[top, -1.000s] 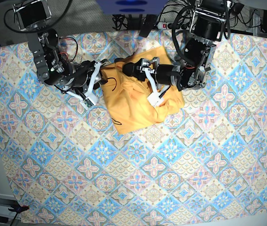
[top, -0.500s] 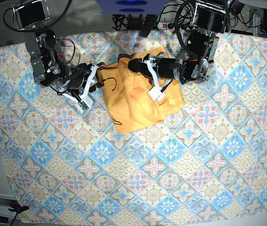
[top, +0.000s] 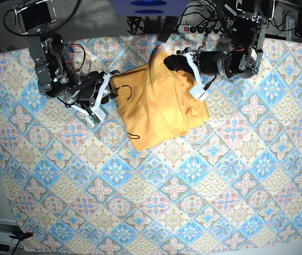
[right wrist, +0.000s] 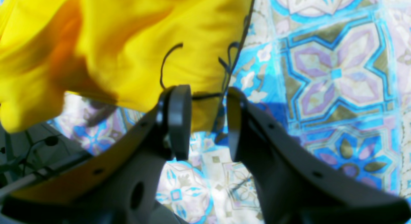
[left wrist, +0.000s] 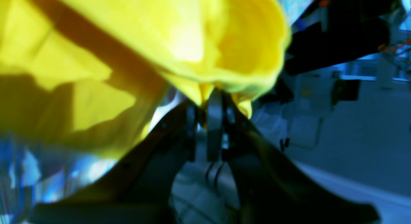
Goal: Fold the T-shirt properly
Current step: 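Tuck the shirt edge under the bundle with the left gripper, then release, then press and flatten the bundle's side with the right gripper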
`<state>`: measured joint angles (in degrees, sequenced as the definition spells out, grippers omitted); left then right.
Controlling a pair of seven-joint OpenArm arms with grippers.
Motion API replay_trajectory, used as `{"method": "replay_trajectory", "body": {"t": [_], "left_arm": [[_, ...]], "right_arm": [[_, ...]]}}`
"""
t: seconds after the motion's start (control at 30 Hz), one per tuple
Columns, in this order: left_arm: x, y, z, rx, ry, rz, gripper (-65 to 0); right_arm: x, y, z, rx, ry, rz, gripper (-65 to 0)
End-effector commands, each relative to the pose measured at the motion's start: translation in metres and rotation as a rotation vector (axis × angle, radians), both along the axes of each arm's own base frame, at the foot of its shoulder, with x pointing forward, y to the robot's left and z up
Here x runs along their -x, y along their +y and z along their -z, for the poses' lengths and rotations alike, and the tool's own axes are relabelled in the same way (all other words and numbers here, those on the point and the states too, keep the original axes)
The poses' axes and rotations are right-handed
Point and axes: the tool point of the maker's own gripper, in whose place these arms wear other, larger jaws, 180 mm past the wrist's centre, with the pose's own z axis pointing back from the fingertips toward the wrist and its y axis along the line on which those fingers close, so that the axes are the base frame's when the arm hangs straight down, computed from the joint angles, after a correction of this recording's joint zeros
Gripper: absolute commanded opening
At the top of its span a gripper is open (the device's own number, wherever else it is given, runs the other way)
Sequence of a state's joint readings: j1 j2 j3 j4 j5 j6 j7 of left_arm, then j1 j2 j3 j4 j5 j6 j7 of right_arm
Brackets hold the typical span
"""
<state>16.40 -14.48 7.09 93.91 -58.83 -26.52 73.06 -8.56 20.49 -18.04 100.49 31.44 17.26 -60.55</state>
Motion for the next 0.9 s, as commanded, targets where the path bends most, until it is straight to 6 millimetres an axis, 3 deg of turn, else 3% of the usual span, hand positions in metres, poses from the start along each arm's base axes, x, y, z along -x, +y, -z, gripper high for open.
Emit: {"method": "replay_trajectory", "body": {"t": [0.0,0.13,0.23,0.43,0.53,0.7,0.87], "left_arm": [[0.001,-0.004,-0.01,0.026,-0.022,0.009,-60.9],[0.013,0.008,-0.008,-0.013,-0.016,0.025,-60.8],[0.021,0.022,0.004,-0.067,0.009,0.035,-60.5],[0.015,0.044,0.022,-0.121,0.049,-0.041,-59.9],[0.014,0.056,0.022,-0.134,0.052,-0.086,-52.4],[0.013,0.076,0.011,-0.131,0.033,-0.174,-40.6],[0.014,0.068,-0.008,-0.115,-0.027,-0.149,-39.0]], "right_arm": [[-0.008,0.001,-0.009,-0.014,-0.035,0.0,-46.8],[-0.008,0.001,-0.009,-0.014,-0.035,0.0,-46.8],[-0.005,0.001,-0.007,-0.014,-0.029,0.0,-46.8],[-0.003,0.001,-0.006,-0.015,-0.023,-0.002,-46.6],[-0.004,0.0,-0.007,-0.013,-0.027,0.002,-46.6],[-0.011,0.004,-0.021,-0.021,-0.075,-0.008,-46.6],[-0.039,0.027,-0.046,-0.035,-0.167,-0.085,-46.6]]}}
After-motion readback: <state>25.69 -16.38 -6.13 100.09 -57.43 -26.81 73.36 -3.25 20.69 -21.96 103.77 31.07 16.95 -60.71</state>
